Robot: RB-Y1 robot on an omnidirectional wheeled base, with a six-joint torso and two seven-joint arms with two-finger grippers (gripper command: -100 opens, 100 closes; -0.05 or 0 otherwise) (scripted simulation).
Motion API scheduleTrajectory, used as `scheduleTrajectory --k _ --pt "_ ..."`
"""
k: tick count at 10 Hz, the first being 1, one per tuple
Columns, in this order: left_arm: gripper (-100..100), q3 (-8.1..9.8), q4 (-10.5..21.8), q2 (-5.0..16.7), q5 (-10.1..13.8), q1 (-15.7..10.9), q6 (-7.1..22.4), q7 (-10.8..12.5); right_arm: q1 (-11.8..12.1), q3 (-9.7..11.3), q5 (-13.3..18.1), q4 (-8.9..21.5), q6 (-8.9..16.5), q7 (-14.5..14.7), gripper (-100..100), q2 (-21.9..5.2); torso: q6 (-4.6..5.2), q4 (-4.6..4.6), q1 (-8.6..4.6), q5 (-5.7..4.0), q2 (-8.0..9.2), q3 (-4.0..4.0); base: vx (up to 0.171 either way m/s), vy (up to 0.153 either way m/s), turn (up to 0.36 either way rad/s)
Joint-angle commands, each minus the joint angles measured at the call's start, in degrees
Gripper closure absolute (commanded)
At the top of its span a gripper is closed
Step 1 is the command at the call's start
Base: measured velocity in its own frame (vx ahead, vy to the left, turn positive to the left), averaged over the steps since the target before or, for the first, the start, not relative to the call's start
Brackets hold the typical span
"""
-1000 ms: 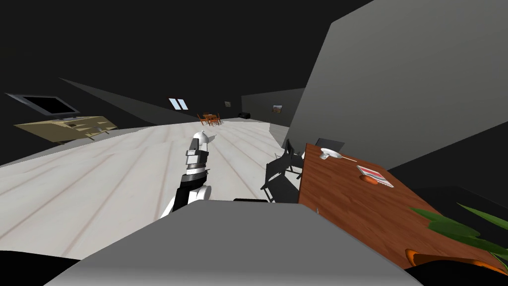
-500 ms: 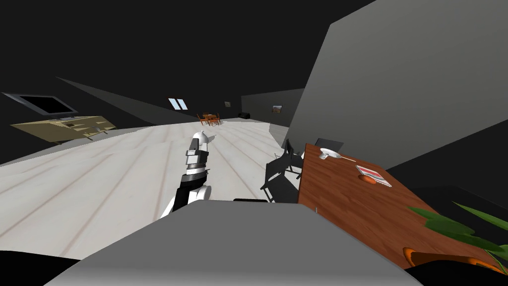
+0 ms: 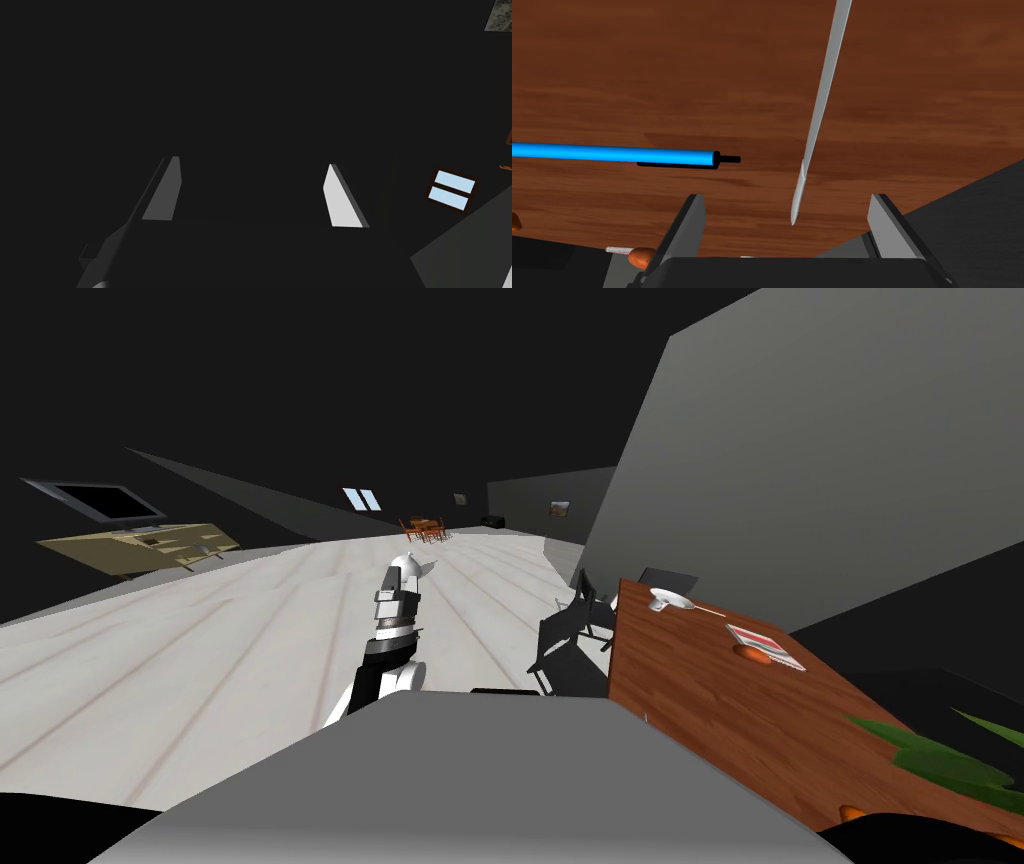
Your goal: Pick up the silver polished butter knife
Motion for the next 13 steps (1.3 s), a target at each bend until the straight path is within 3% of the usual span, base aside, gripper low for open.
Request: scheduleTrajectory --k 1,7,8,9,10,13 --pt "0 0.0 0.0 0.0 0.0 0.0 0.0 0.0 1.7 0.68 -1.09 -1.07 1.17 0.24 -100 -1.18 0.0 0.0 0.0 0.0 0.0 0.0 0.047 0.057 0.01" --pt "0 0.0 0.0 0.0 0.0 0.0 0.0 0.0 7.58 2.78 -5.05 -3.9 4.31 0.89 -100 -5.6 -0.01 0.01 0.01 0.01 0.02 0.01 0.041 0.055 0.012" --pt "0 0.0 0.0 0.0 0.0 0.0 0.0 0.0 6.71 2.63 -4.67 -3.25 3.85 0.82 -100 -5.15 -0.01 -0.01 -0.15 -0.03 -0.06 -0.03 0.034 -0.006 0.007" --pt "0 0.01 0.0 0.01 0.0 0.0 0.0 0.0 6.78 2.67 -4.73 -3.27 3.94 0.84 0 -5.2 -0.01 0.01 -0.19 -0.05 0.03 0.01 0.006 0.0 0.0" --pt "0 0.0 0.0 0.0 0.0 0.0 0.0 0.0 5.4 2.76 -4.51 -1.21 3.29 0.78 -100 -4.64 -0.01 0.03 -0.19 -0.05 0.12 0.07 -0.006 -0.007 0.038" --pt "0 0.0 0.0 0.01 0.0 -0.01 0.0 0.0 3.56 2.89 -4.24 1.52 2.43 0.71 -100 -3.9 -0.01 0.06 -0.25 -0.06 0.24 0.14 -0.015 -0.013 0.034"
